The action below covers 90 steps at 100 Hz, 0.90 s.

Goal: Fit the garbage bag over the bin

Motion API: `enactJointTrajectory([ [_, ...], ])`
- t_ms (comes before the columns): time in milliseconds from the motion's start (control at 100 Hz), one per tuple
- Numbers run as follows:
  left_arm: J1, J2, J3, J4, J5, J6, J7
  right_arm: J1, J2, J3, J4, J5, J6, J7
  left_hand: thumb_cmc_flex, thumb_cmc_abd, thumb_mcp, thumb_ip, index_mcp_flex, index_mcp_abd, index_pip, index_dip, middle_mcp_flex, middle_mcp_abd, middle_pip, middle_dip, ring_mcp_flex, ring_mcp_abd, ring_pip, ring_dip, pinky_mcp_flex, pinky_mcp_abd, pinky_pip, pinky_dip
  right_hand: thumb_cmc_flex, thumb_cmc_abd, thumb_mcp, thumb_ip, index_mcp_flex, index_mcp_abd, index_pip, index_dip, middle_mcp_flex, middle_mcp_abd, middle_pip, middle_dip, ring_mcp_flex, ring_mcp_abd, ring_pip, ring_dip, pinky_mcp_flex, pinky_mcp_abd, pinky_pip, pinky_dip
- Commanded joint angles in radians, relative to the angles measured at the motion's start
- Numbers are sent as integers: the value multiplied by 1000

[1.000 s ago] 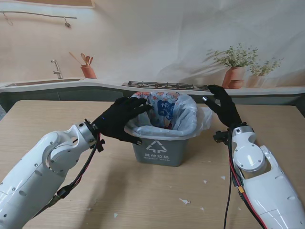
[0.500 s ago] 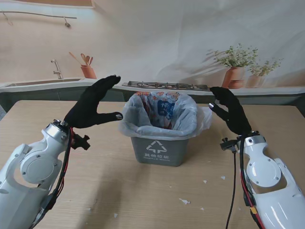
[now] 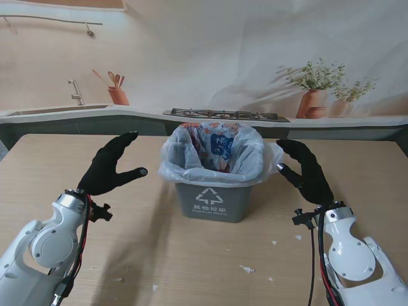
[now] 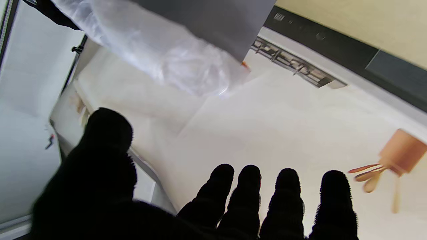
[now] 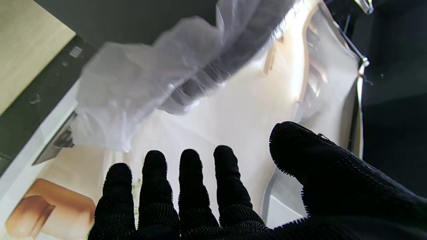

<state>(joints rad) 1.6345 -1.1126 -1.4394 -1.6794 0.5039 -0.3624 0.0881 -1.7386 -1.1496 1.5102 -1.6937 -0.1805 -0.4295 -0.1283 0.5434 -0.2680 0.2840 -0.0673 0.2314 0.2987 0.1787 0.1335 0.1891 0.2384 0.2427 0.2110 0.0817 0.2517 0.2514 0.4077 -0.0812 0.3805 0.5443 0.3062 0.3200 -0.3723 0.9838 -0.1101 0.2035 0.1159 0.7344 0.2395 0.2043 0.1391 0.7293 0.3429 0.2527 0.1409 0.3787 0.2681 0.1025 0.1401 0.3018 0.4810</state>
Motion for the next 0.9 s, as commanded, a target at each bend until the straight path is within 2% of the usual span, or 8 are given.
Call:
enactJointTrajectory([
  [0,20,-10,9,32,-2,15,-1,-31,-11,-9,14,-7,9,15,-30,-18,60,20,28,20,-9,11,6,4,28,25,-2,6,24,-13,-4,5,53,-7,-20,-31,15,-14,-4,2,2,-17,3,-19,15,5,6,-36,-5,-1,6,-24,-36,-19],
  [160,30,-10,23,61,-22,44,-11,-24,-14,-24,54,17,16,16,-26,-32,86,18,30,36,-17,7,9,6,61,44,3,5,55,8,-6,-12,67,-1,-26,-40,5,-14,-8,-4,-1,-20,1,-23,9,2,3,-43,-13,-5,-1,-18,-28,-18],
  [270,30,-7,30,83,-9,58,-21,-11,-8,-26,80,35,13,48,-30,-38,96,17,25,41,-26,3,5,10,40,33,-4,5,39,1,-8,-16,77,4,-24,-27,-17,-13,-28,-6,0,-22,-20,-29,10,3,-10,-45,-17,-7,-17,-27,-18,-11],
  [420,12,-9,56,120,-33,77,-26,2,-9,-30,114,46,11,55,-31,-53,123,17,25,45,-30,0,1,17,17,19,-9,5,13,-8,-9,-26,58,-6,-33,-39,-28,-11,-31,-2,2,-24,-20,-24,9,1,-9,-40,-16,-7,-20,-18,-12,-9],
  [600,-7,-3,80,148,-53,96,-68,13,-8,-35,135,59,17,66,-27,-62,139,16,23,43,-24,3,2,13,18,20,-12,2,5,-4,-8,-29,38,-17,-42,-39,-39,-11,-33,-6,1,-26,-22,-28,8,0,-12,-42,-18,-8,-23,-16,-4,-4],
  [890,-12,-5,102,161,-73,100,-67,13,-7,-33,141,67,15,71,-44,-52,135,13,22,42,-19,6,4,13,14,17,-11,3,-1,3,-7,-25,24,-23,-43,-47,-52,-7,-41,-7,0,-29,-28,-31,7,-1,-17,-46,-20,-9,-28,-15,4,2],
])
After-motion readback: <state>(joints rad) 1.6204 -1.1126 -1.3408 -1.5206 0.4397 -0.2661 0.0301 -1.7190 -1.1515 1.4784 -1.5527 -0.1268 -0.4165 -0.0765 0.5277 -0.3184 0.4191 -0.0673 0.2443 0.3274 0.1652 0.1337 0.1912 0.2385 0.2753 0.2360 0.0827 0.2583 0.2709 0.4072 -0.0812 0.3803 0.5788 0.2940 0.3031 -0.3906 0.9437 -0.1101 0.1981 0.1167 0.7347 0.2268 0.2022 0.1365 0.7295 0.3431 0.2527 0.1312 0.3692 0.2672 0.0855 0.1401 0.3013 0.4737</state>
